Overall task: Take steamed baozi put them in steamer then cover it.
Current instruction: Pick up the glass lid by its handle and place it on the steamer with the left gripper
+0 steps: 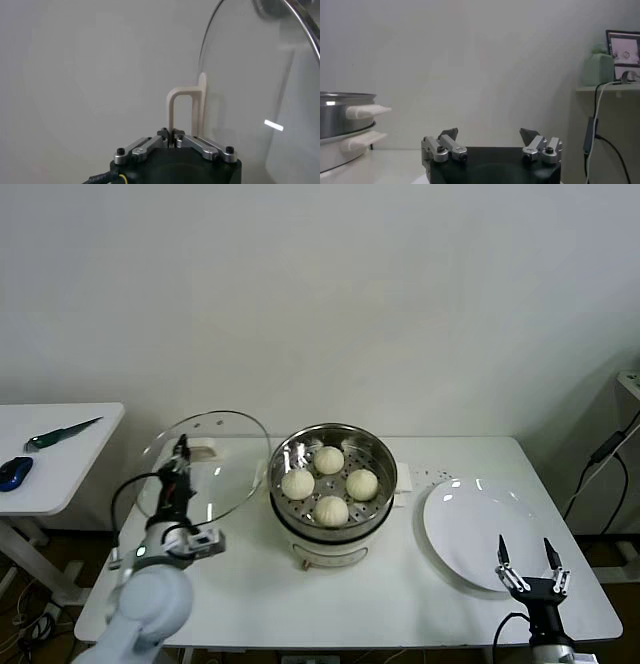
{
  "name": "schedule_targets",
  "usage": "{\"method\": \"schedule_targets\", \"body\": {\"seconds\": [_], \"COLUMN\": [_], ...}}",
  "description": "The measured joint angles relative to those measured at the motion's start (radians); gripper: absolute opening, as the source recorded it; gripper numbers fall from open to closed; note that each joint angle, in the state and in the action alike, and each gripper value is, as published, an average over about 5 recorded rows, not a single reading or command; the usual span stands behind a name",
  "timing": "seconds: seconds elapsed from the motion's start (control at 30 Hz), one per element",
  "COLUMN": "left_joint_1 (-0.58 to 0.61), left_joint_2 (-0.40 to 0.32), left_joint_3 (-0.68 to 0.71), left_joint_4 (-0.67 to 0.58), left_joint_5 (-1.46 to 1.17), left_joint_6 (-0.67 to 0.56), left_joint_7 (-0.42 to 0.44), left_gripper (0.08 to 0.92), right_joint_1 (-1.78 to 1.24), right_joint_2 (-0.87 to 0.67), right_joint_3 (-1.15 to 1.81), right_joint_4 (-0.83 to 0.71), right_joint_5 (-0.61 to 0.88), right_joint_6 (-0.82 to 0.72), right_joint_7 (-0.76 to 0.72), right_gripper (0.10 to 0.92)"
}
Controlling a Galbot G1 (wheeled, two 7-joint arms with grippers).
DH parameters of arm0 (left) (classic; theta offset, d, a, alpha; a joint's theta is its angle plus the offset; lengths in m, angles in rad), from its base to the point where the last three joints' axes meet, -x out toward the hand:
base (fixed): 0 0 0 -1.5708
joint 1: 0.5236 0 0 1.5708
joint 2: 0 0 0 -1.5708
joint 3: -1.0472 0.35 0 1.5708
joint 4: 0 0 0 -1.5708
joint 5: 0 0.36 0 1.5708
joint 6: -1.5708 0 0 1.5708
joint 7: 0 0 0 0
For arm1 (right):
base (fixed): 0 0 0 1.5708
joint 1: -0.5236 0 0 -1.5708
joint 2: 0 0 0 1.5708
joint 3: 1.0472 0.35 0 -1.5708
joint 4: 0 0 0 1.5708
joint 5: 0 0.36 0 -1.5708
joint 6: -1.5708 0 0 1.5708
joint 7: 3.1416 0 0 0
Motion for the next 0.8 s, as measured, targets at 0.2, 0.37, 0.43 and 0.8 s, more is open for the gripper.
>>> {"method": "schedule_targets", "body": {"seconds": [0.2, 0.37, 0.43, 0.8], "left_joint_1": [-0.137, -0.2, -0.215, -0.234], "left_joint_2": [-0.091, -0.213, -0.264, -0.446], "left_joint_3": [0.167, 0.267, 0.296, 0.377], "left_joint_4": [0.049, 0.112, 0.141, 0.288], "left_joint_5": [0.113, 0.23, 0.276, 0.466], "left_joint_6": [0.08, 0.107, 0.113, 0.123], "left_joint_7": [0.09, 0.134, 0.143, 0.153], "left_gripper": [0.141, 0.141, 0.141, 0.141], "right_joint_1": [0.01, 0.016, 0.018, 0.02], "right_joint_2": [-0.006, -0.012, -0.013, -0.016], "right_joint_3": [-0.008, -0.011, -0.011, -0.011], "right_joint_4": [-0.011, -0.019, -0.021, -0.038], "right_joint_5": [-0.004, -0.006, -0.006, 0.005], "right_joint_6": [0.006, 0.015, 0.019, 0.039], "right_joint_7": [0.006, 0.009, 0.01, 0.013], "right_gripper": [0.823, 0.823, 0.823, 0.823]}}
